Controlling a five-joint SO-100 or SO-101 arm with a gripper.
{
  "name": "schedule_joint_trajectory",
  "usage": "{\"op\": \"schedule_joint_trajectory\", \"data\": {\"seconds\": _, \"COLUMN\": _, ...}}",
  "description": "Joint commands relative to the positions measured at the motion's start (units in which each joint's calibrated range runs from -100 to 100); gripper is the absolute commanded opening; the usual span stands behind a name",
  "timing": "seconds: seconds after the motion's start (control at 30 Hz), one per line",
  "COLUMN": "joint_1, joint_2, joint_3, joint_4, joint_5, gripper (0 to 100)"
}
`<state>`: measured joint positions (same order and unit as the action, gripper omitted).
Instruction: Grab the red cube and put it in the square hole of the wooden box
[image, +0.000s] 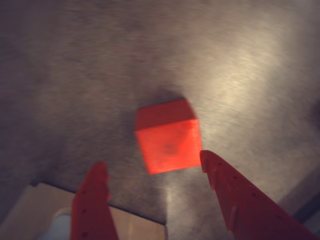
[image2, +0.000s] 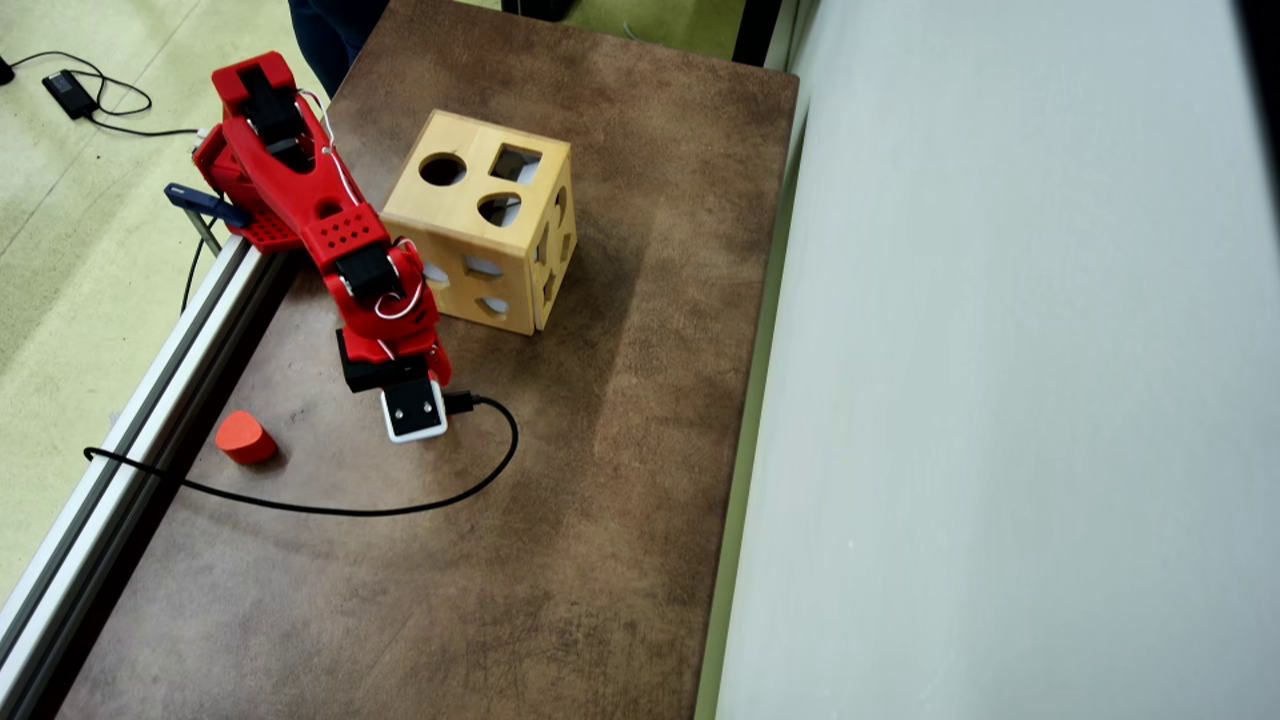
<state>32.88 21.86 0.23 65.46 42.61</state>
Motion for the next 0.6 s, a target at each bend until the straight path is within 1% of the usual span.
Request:
{"op": "schedule_joint_trajectory", "data": {"seconds": 0.0, "joint_1": 2.9, "joint_2": -4.1, "joint_3": -1.0, "joint_4": 3.5, "joint_5": 0.1, "gripper": 32}}
{"op": "schedule_joint_trajectory", "data": {"seconds": 0.33, "joint_1": 3.0, "joint_2": -2.6, "joint_3": -0.9, "joint_4": 3.3, "joint_5": 0.2, "gripper": 32}}
{"op": "schedule_joint_trajectory", "data": {"seconds": 0.57, "joint_1": 2.9, "joint_2": 2.1, "joint_3": -1.3, "joint_4": 3.2, "joint_5": 0.2, "gripper": 32}}
